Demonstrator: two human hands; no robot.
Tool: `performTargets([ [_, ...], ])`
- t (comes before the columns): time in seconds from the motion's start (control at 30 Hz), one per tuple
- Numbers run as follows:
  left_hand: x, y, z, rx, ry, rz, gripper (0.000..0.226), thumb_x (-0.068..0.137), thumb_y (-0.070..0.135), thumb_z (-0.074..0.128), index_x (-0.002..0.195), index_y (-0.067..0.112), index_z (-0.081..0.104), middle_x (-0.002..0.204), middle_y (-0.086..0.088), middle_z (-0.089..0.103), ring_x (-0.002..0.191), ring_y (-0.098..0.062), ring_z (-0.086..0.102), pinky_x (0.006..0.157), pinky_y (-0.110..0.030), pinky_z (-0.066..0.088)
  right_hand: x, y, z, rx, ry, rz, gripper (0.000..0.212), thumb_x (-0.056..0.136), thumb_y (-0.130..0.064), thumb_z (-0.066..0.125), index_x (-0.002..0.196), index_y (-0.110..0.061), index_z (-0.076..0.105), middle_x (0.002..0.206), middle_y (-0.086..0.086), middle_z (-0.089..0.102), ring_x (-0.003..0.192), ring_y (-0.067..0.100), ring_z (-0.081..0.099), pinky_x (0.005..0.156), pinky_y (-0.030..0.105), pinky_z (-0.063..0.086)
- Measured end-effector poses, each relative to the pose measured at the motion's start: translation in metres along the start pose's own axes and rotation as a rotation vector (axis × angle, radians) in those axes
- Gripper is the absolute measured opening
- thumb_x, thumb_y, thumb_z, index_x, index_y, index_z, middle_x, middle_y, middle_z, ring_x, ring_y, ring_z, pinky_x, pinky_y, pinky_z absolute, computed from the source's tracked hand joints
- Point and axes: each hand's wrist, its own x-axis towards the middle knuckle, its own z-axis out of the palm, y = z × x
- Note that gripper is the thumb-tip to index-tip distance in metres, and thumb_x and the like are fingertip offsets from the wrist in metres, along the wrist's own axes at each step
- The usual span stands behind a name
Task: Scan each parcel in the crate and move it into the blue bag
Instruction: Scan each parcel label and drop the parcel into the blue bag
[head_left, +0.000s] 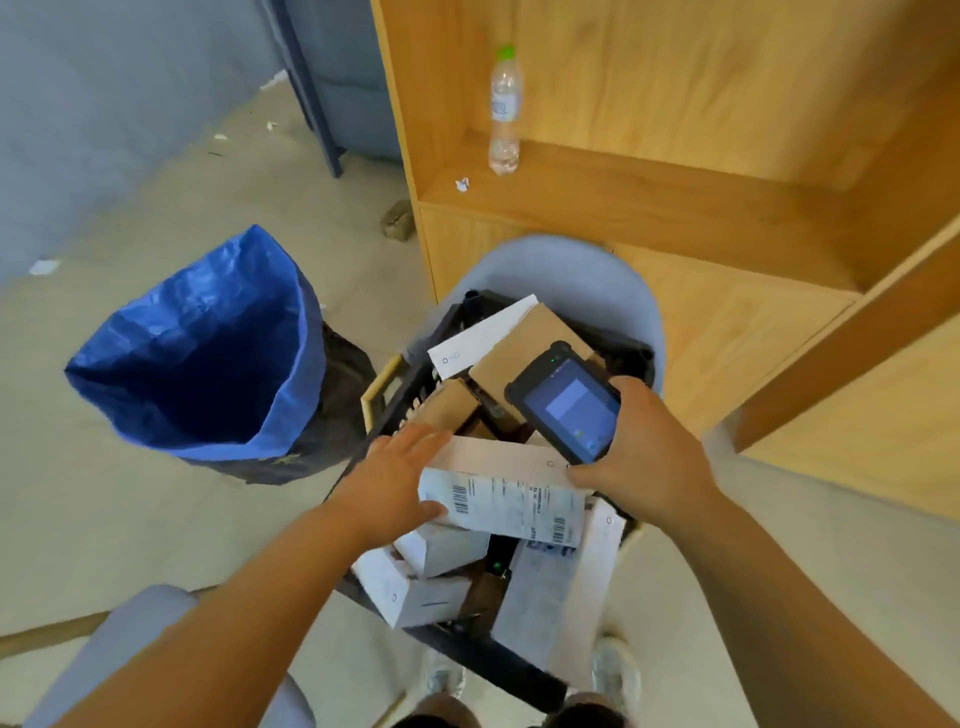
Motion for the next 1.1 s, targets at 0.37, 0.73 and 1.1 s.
performTargets([
  [0.37, 0.010, -0.007, -0.006, 0.006, -0.076, 0.158, 0.047, 0.091, 0.017, 0.062, 0.133, 0.015, 0.040, 0.144, -0.003, 0.029, 0.114, -0.021, 0.050, 0.094, -0.027, 0.043, -0.068, -0.003, 0.012, 0.023, 0.079, 0.230, 0.085, 0.055, -0.043, 0.079, 0.123, -0.024, 0.030, 0.105, -0.001, 0.046, 0.087, 0.023, 0.053, 0.076, 0.045, 0.052],
  [0.73, -0.012, -0.010, -0.011, -0.140, -0.015, 0.058, 0.052, 0.084, 0.020, 0.070, 0.128, 0.025, 0.044, 0.128, 0.004, 0.041, 0.105, -0.013, 0.048, 0.085, -0.025, 0.045, -0.082, 0.016, 0.007, 0.078, 0.175, 0.235, 0.091, 0.053, -0.043, 0.080, 0.126, -0.026, 0.029, 0.108, -0.004, 0.046, 0.091, 0.019, 0.050, 0.077, 0.045, 0.051],
  [1.1, -0.029, -0.082, -0.065, -0.862, 0.135, -0.118, 0.035, 0.076, 0.018, 0.079, 0.105, 0.023, 0.059, 0.106, 0.008, 0.067, 0.086, -0.009, 0.070, 0.057, -0.018, 0.055, -0.027, -0.052, 0.012, 0.180, 0.308, 0.130, 0.090, 0.054, -0.040, 0.081, 0.123, -0.034, 0.025, 0.106, -0.006, 0.043, 0.091, 0.018, 0.049, 0.074, 0.041, 0.050],
])
